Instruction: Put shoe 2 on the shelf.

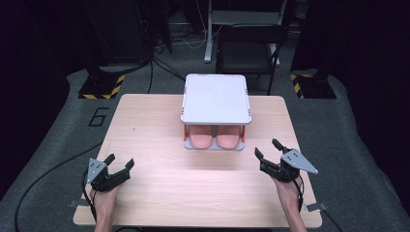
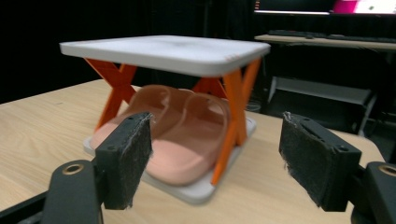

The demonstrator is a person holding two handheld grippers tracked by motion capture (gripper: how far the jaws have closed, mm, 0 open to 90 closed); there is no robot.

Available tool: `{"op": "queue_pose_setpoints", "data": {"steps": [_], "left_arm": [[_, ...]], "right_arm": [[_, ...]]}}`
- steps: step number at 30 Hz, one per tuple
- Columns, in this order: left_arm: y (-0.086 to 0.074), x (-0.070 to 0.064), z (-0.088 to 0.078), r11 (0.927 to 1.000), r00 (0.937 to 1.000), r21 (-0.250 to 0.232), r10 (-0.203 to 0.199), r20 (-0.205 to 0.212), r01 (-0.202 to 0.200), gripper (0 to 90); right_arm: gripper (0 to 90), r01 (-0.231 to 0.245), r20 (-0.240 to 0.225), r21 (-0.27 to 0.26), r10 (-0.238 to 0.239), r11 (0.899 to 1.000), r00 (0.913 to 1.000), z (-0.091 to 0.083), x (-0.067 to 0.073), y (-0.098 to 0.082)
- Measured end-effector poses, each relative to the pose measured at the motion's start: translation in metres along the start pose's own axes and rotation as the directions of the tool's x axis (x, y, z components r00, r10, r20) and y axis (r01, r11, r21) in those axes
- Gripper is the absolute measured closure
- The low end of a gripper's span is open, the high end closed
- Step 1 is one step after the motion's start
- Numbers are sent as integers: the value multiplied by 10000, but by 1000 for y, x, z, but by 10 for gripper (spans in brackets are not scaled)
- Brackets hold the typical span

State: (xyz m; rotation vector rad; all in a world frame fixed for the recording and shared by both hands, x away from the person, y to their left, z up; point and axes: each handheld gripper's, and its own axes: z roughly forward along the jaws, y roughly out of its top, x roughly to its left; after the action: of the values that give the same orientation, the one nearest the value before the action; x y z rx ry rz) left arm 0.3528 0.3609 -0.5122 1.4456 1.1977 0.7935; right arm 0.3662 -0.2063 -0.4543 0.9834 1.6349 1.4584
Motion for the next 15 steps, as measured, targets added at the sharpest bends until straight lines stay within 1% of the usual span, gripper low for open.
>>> {"op": "queue_pose_setpoints", "data": {"steps": [1, 3, 6, 7, 8, 11, 14, 15], "left_arm": [[0, 0, 0, 10000, 10000, -25, -8, -39, 8, 154], [0, 1, -1, 10000, 10000, -24, -10, -93, 10, 156], [-1, 2, -2, 9999, 9996, -82, -115, -241, 113, 159], [-2, 2, -2, 9998, 9994, -95, -180, -295, 178, 160], [-1, 3, -3, 9998, 9994, -25, -186, -287, 185, 160], [-1, 3, -4, 9996, 9993, -116, -262, -268, 259, 160], [-1, 3, -5, 9998, 9994, -93, -193, -272, 191, 163], [-1, 3, -4, 9998, 9995, -101, -156, -270, 154, 163]], "right_arm": [[246, -108, 188, -27, 109, 9999, 9998, -5, -2, -7], [245, -190, 435, -34, 191, 9998, 9989, -13, -4, -16], [245, -323, 577, -241, 337, 9992, 9978, -21, -6, -24], [246, -276, 647, -335, 297, 9991, 9975, -24, -6, -27], [245, -324, 707, -417, 353, 9986, 9969, -26, -7, -31], [245, -444, 803, -333, 470, 9985, 9957, -25, -10, -40], [240, -572, 868, 50, 565, 9984, 9946, -21, -13, -45], [240, -507, 918, 83, 497, 9987, 9945, -20, -13, -45]]}}
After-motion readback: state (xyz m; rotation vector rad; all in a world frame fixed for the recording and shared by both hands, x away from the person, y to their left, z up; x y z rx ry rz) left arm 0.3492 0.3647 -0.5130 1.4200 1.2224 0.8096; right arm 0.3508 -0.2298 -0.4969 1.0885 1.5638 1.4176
